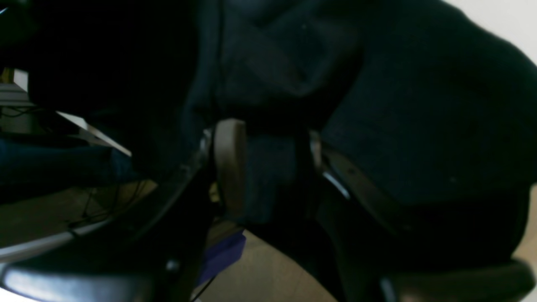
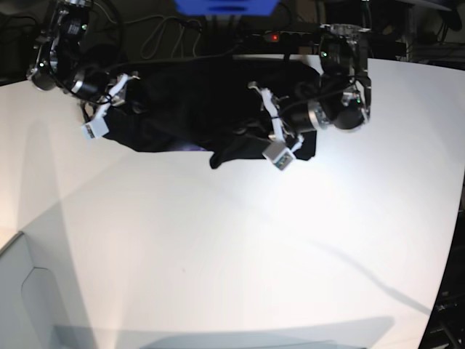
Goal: Fold the T-shirt properly
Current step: 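Fold the held shirt end with the left gripper toward the right gripper, then press and adjust the folded end with the left gripper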
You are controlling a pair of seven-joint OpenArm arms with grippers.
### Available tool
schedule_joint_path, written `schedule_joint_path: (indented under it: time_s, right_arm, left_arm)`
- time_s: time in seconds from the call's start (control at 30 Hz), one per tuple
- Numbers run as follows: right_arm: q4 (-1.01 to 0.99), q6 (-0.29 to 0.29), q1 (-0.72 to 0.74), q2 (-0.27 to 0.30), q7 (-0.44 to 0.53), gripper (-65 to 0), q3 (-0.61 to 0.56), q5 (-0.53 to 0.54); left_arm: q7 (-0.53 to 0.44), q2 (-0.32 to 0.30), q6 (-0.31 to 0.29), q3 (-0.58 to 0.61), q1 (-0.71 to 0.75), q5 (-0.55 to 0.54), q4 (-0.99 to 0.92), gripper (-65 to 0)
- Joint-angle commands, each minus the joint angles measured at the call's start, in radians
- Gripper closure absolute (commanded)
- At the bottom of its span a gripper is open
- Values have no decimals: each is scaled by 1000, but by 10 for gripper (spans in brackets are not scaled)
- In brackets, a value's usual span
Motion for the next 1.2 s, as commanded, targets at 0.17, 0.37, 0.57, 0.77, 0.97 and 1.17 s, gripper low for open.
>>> schedule_joint_path:
  time_s: [0.17,0.37,0.57,0.77,0.97,1.17]
  right_arm:
    - [16,-9,3,7,15,-206,4,21]
    - [16,-9,17,7,11,-206,4,21]
    - [16,-9,17,7,11,-206,4,21]
    - [16,-9,17,7,11,-206,4,21]
    - [16,-9,17,7,11,-206,4,21]
    - [16,-9,17,6,11,-206,4,21]
  left_arm:
    - [-18,4,-6,53,-1,68,13,-2]
    - [-18,4,-6,57,-4,65,-2,-5]
    - [-18,4,-6,50,-10,60,-79,-172]
    - [-18,4,-6,45,-10,56,-94,-518]
    - [-18,2,-6,10,-35,-115,-93,-539]
    - [-18,-2,-6,-136,-38,-250,-94,-527]
